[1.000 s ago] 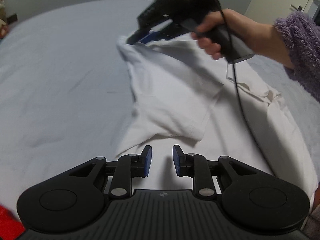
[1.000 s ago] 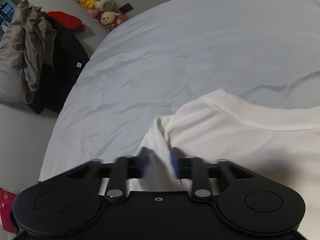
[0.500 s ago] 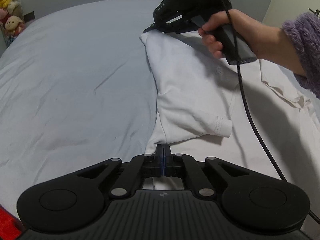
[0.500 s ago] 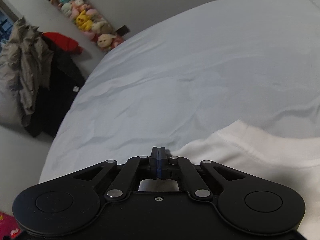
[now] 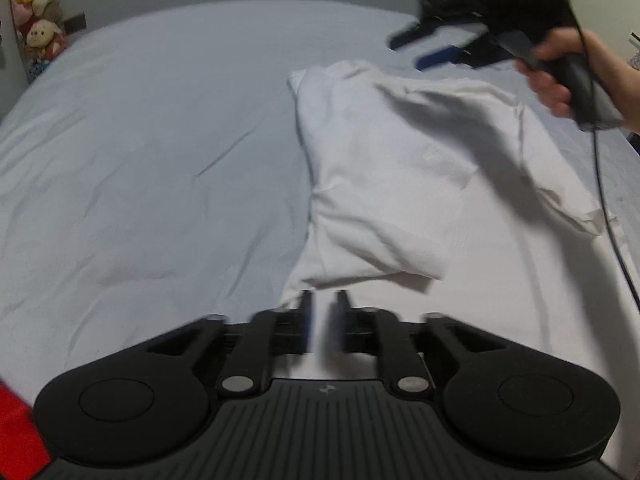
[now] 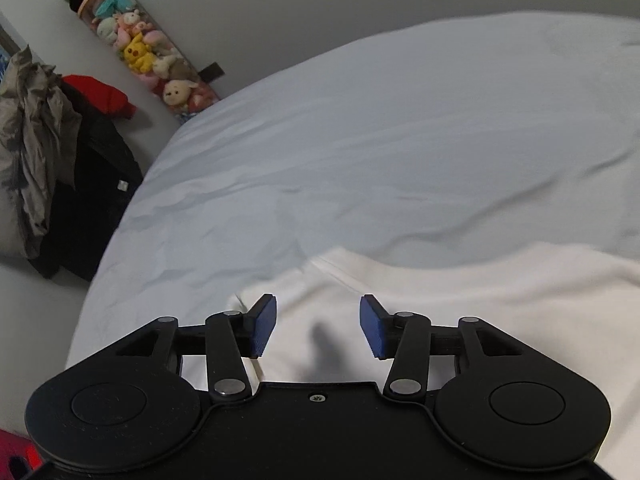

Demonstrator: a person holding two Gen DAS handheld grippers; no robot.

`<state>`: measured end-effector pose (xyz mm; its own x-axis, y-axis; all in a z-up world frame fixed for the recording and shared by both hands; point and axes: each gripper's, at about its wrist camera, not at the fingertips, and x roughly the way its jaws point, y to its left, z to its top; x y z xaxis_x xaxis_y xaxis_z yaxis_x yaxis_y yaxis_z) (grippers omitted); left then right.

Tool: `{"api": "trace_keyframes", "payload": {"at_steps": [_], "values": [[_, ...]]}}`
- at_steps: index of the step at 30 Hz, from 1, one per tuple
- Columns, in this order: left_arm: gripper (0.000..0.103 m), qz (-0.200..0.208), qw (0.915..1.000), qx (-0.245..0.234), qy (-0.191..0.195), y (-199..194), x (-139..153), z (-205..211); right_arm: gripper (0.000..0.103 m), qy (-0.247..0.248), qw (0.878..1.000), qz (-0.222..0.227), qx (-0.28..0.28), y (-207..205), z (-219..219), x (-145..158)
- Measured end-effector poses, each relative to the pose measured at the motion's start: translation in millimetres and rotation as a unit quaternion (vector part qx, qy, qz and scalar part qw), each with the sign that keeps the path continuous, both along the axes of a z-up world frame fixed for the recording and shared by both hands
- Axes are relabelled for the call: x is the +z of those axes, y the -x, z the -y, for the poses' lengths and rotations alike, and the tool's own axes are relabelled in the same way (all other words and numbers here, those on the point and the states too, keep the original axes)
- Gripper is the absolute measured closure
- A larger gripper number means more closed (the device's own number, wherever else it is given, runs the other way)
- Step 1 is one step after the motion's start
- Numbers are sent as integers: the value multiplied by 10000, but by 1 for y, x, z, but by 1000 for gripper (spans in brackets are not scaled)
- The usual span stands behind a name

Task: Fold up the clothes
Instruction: 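Open the right tool and release the shirt shoulder, then move both open tools down to the shirt hem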

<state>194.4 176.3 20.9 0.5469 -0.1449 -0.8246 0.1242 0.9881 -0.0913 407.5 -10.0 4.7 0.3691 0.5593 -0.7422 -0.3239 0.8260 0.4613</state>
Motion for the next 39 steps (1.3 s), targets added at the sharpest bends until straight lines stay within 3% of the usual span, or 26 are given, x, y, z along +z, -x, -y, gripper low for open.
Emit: {"api": "trace_keyframes", "payload": {"at_steps": [6, 10, 15, 20, 22, 28, 33, 39], "values": [[60, 30, 9988, -304, -385, 46, 30, 13, 56, 550, 9983, -142, 144, 57, 65, 39], [60, -53, 9956, -767, -544, 84, 41, 26, 54, 894, 9948, -183, 454, 120, 114, 66], [60, -234, 9889, -1232, -797, 128, 49, 47, 54, 1237, 9863, -373, 1024, 206, 158, 77], [60, -527, 9849, -1336, -970, 162, 49, 54, 53, 1400, 9814, -832, 1018, 274, 194, 60], [60, -819, 9816, -1402, -1005, 174, 44, 53, 51, 1514, 9781, -1023, 997, 297, 208, 47], [60, -1486, 9741, -1074, -1320, 195, 25, 44, 45, 1851, 9649, -1691, 782, 359, 247, 5], [60, -2334, 9660, -520, -987, 198, 2, 27, 45, 1904, 9589, -2025, 567, 381, 271, -14], [60, -2713, 9609, -133, -532, 203, -21, 17, 44, 1790, 9563, -2282, 368, 396, 292, -24]]}}
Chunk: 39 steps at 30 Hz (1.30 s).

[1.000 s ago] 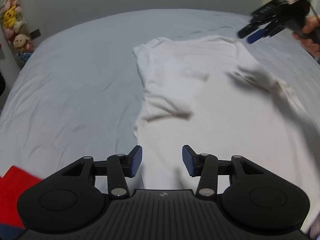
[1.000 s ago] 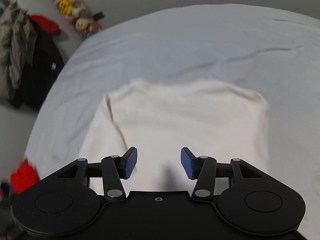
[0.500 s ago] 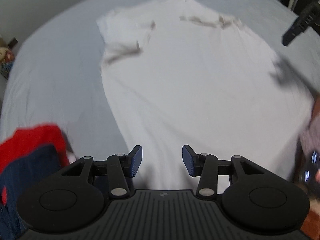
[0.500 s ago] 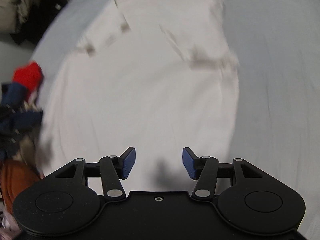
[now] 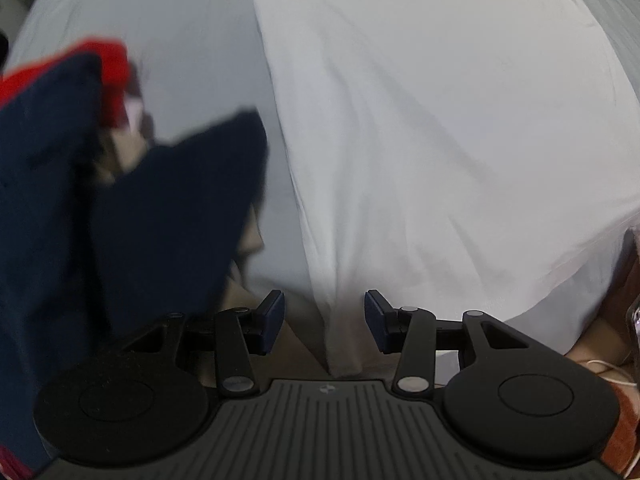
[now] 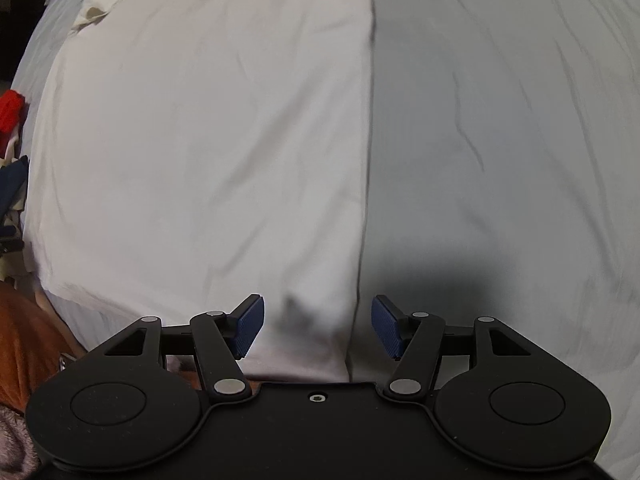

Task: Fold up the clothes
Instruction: 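Move both open tools down to the shirt hem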

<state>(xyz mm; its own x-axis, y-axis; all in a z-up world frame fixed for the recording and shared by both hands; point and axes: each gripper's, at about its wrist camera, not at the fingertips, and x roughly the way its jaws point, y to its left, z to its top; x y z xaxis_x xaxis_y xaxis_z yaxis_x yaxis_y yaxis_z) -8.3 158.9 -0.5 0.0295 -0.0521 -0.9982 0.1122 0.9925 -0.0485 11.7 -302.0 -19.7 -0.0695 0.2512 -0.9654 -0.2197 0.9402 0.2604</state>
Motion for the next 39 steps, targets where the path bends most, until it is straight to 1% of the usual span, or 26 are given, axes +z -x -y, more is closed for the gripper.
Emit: {"api": "trace_keyframes", "payload": {"at_steps": [2, 6, 8, 10, 12, 16, 19, 22, 24, 26, 28, 30, 32, 34, 36, 38, 39], "values": [[60, -23, 9999, 120, 15, 2, -7, -3, 44, -2, 10000, -73, -39, 5, 4, -4], [60, -103, 9994, 289, 164, 1, -13, -9, 38, -14, 9997, -191, -136, 10, 10, -12], [55, -189, 9988, 334, 294, -1, -14, -12, 38, -18, 9995, -258, -205, 11, 13, -17], [54, -289, 9979, 374, 451, -2, -16, -16, 37, -26, 9989, -362, -311, 12, 17, -23], [53, -297, 9975, 391, 507, -2, -16, -18, 37, -71, 9980, -460, -432, 13, 21, -28], [53, -288, 9963, 420, 688, -1, -15, -21, 35, -277, 9965, -498, -610, 16, 24, -31], [53, -272, 9955, 497, 760, 0, -14, -25, 35, -549, 9944, -593, -682, 19, 25, -32], [52, -260, 9938, 698, 830, -1, -15, -31, 38, -792, 9919, -648, -749, 22, 25, -33], [53, -231, 9921, 871, 868, -2, -16, -35, 39, -808, 9921, -634, -726, 24, 23, -33], [52, -246, 9913, 925, 900, -2, -16, -37, 44, -853, 9924, -607, -641, 26, 27, -36], [53, -262, 9907, 983, 908, -2, -17, -39, 59, -919, 9926, -587, -539, 28, 32, -39], [53, -282, 9902, 1036, 891, -1, -17, -39, 64, -938, 9927, -586, -481, 21, 30, -32], [53, -329, 9901, 1065, 855, 0, -18, -39, 68, -958, 9921, -603, -537, 19, 33, -31], [54, -454, 9913, 968, 764, 0, -20, -35, 80, -987, 9917, -635, -528, 20, 34, -30], [58, -484, 9929, 871, 644, 1, -19, -31, 82, -1018, 9915, -668, -461, 22, 34, -29], [68, -472, 9938, 843, 548, 3, -19, -30, 82, -1023, 9917, -679, -372, 19, 38, -29], [72, -464, 9935, 859, 580, 4, -18, -31, 85, -1015, 9919, -681, -346, 17, 40, -29]]}}
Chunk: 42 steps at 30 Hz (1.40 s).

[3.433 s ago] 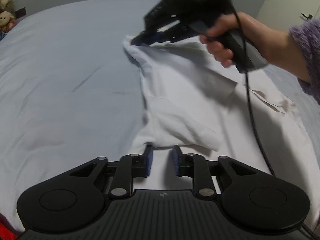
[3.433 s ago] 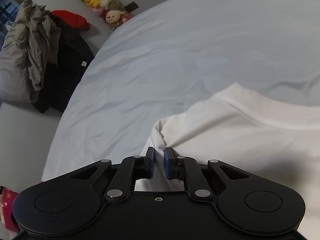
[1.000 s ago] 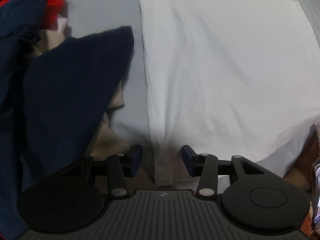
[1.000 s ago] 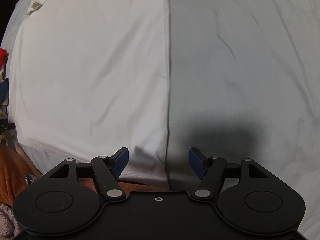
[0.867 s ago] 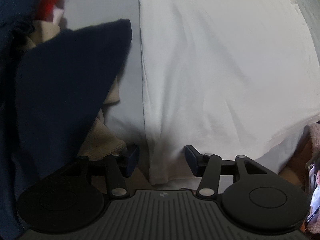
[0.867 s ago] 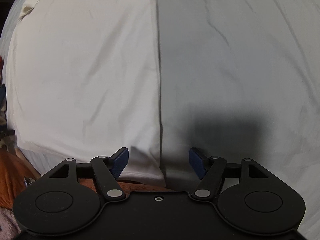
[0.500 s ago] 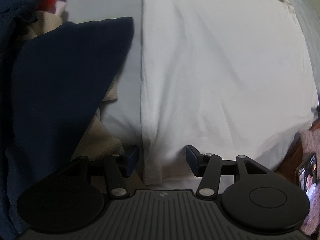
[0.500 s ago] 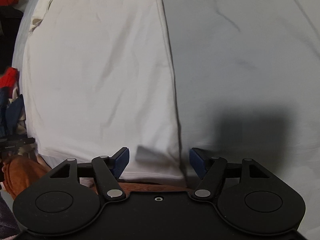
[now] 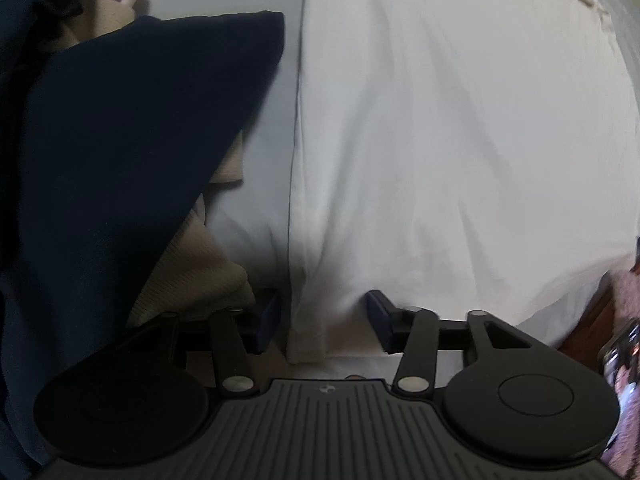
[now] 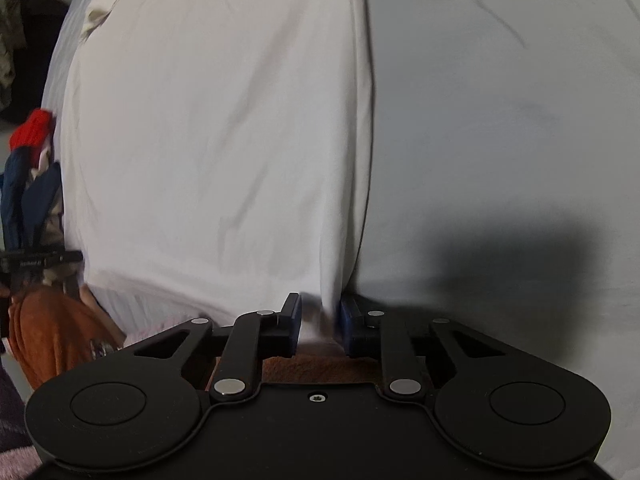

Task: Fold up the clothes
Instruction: 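Grasp the shirt hem with the left tool while the right tool grasps it too, then lift the hem with both tools and fold it toward the collar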

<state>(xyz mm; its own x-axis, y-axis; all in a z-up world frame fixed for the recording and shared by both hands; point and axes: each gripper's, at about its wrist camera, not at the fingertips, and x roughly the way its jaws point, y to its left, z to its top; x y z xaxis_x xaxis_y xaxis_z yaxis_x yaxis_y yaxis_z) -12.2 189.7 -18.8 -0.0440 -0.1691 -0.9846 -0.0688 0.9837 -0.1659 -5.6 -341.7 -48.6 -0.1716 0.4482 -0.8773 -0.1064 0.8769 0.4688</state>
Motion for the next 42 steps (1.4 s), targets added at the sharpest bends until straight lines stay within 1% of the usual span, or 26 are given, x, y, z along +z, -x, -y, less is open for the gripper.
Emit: {"api": "trace_keyframes", "payload": {"at_steps": [1, 2, 3, 6, 11, 17, 21, 23, 27, 28, 29, 31, 32, 37, 42], "values": [[84, 10, 10000, 20, 32, 1, 0, -1, 91, 17, 10000, 6, 8, -3, 1, 2], [97, 26, 9999, 56, 90, 2, 1, -3, 95, 49, 10000, 25, -2, -9, 1, 3], [98, 76, 9995, 168, 264, 4, 2, -6, 98, 91, 9999, 54, -24, -12, -1, 1], [99, 216, 9992, 203, 281, 8, 7, -9, 99, 137, 9996, 173, -163, -11, -5, 4], [99, 567, 9976, 205, 339, 11, 22, -13, 99, -115, 9986, 443, -266, -15, -4, 22], [99, 943, 9941, 214, 490, 5, 51, -19, 99, -319, 9951, 901, -267, -25, -22, 54], [99, 1170, 9916, 232, 494, -10, 77, -24, 99, -366, 9914, 1212, -340, -32, -37, 71], [99, 1259, 9905, 247, 494, -4, 64, -28, 99, -363, 9897, 1324, -403, -44, -30, 82], [99, 1487, 9874, 252, 477, -23, 89, -33, 99, -394, 9856, 1566, -510, -65, -22, 103], [99, 1533, 9867, 254, 472, -32, 94, -33, 99, -389, 9845, 1626, -535, -72, -22, 108], [99, 1560, 9864, 249, 460, -55, 93, -31, 99, -384, 9836, 1676, -551, -77, -23, 113], [99, 1666, 9846, 296, 431, -70, 103, -32, 99, -375, 9822, 1752, -559, -85, -27, 120], [99, 1692, 9841, 319, 441, -74, 103, -31, 99, -370, 9816, 1784, -565, -89, -28, 123], [99, 2002, 9783, 368, 379, -107, 123, -35, 99, -381, 9775, 1979, -618, -112, -33, 142], [99, 2311, 9717, 347, 338, -143, 147, -37, 99, -415, 9721, 2193, -718, -143, -36, 163]]}}
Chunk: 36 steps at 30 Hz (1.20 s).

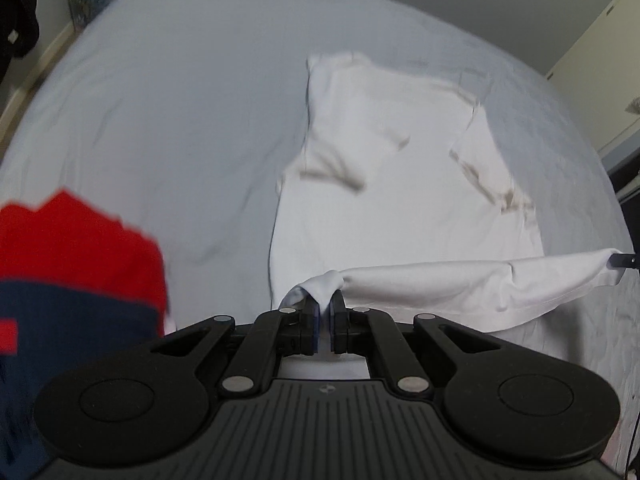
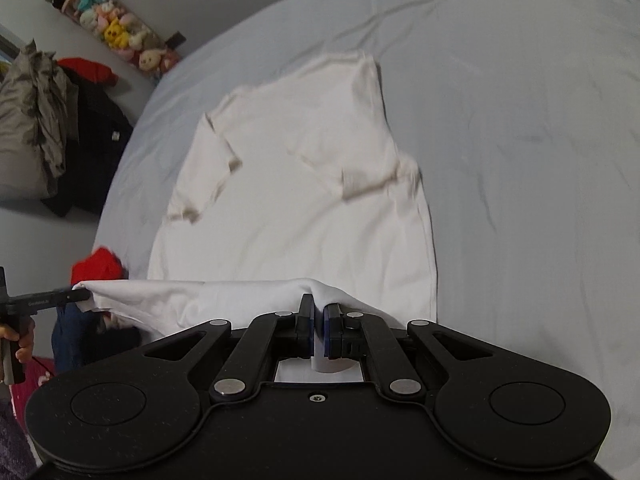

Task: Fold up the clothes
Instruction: 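Lift the hem with both tools and fold it toward the collar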

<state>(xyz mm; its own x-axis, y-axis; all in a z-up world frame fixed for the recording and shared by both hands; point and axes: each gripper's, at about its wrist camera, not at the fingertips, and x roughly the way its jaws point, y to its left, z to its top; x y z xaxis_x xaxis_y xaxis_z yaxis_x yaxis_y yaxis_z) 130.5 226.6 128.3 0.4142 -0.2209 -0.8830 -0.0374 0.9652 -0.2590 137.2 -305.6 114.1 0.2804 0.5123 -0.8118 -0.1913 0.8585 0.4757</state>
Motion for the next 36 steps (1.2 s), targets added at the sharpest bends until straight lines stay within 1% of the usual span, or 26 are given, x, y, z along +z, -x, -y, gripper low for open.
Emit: {"api": "trace_keyframes", "payload": {"at_steps": [5, 8, 9, 11, 13, 17, 18, 20, 21, 24, 26, 27, 31, 33, 34, 36], "values": [[99, 199, 9997, 118, -71, -40, 17, -9, 99, 90, 9997, 220, -115, -45, -6, 19], [99, 313, 9993, 173, -133, -68, 24, -8, 99, 116, 9991, 325, -258, -74, -8, 27], [99, 327, 9991, 225, -166, -83, 25, -8, 99, 110, 9989, 351, -304, -83, -8, 29], [99, 335, 9989, 267, -164, -100, 26, -6, 99, 117, 9982, 433, -405, -107, -11, 35], [99, 376, 9985, 357, -158, -127, 25, -5, 99, 145, 9975, 506, -467, -127, -15, 39], [99, 418, 9974, 559, -148, -169, 15, -5, 99, 187, 9963, 576, -613, -168, -24, 35], [99, 425, 9968, 656, -135, -184, 9, -6, 99, 185, 9960, 583, -657, -179, -26, 32], [99, 448, 9963, 719, -171, -204, 1, -6, 99, 175, 9950, 607, -773, -209, -31, 22], [99, 461, 9959, 743, -237, -220, -9, -6, 99, 184, 9945, 621, -821, -222, -34, 17], [99, 363, 9954, 837, -309, -247, -37, -6, 99, 283, 9939, 583, -897, -250, -39, -3], [99, 300, 9951, 895, -310, -259, -54, -6, 99, 342, 9936, 492, -958, -270, -44, -28], [99, 234, 9950, 923, -285, -268, -69, -6, 99, 374, 9934, 445, -993, -277, -45, -39], [99, 177, 9952, 864, -429, -283, -106, -4, 99, 461, 9923, 251, -1126, -302, -50, -85], [99, 207, 9942, 1000, -328, -284, -117, -9, 98, 459, 9916, 201, -1191, -309, -51, -99], [98, 206, 9938, 1057, -260, -285, -123, -12, 96, 438, 9909, 154, -1265, -313, -51, -110], [94, 174, 9935, 1093, -268, -283, -130, -14, 95, 416, 9892, 37, -1404, -318, -49, -129]]}}
